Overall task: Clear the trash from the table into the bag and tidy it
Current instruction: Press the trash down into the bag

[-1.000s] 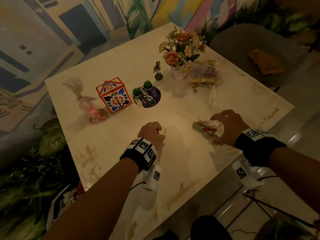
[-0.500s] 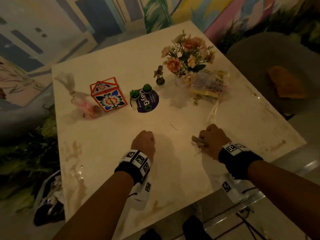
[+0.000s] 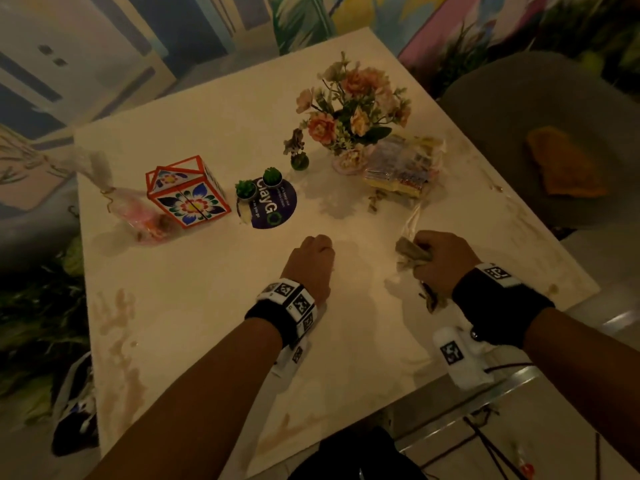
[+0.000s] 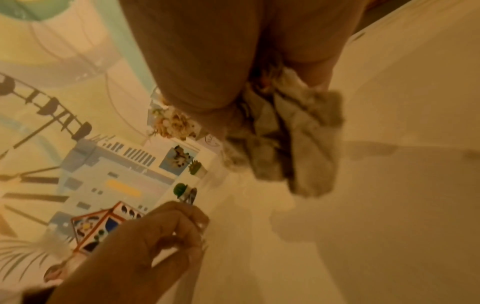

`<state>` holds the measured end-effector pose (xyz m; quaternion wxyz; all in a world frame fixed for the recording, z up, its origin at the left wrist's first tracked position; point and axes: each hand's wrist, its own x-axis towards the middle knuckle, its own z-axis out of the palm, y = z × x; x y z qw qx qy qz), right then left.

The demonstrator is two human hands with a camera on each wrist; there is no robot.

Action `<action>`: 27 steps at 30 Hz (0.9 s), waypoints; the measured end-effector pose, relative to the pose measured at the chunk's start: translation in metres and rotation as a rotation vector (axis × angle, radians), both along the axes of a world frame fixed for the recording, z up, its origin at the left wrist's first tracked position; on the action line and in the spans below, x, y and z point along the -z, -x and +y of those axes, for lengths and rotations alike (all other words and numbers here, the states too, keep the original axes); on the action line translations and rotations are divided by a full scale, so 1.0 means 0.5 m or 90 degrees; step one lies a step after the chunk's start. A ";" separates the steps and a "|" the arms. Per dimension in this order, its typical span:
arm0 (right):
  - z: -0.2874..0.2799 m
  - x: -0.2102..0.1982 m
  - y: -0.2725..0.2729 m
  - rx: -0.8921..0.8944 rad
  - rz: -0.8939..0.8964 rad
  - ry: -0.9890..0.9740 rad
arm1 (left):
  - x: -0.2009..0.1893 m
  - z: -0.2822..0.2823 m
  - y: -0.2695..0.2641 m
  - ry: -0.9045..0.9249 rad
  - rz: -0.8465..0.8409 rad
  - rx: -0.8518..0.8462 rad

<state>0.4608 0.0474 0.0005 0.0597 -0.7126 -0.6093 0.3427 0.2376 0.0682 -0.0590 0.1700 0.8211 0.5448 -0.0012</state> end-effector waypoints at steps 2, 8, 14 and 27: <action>0.008 -0.011 -0.012 0.035 0.003 -0.017 | 0.008 0.005 -0.002 -0.009 0.000 0.029; 0.018 -0.009 -0.043 0.117 0.014 -0.054 | 0.006 0.017 -0.016 -0.014 0.020 0.052; 0.023 0.011 -0.070 0.134 0.020 -0.035 | -0.021 0.032 -0.045 0.106 -0.044 -0.099; 0.064 0.019 -0.171 0.076 0.032 0.006 | -0.019 0.189 -0.225 0.079 -0.046 -0.194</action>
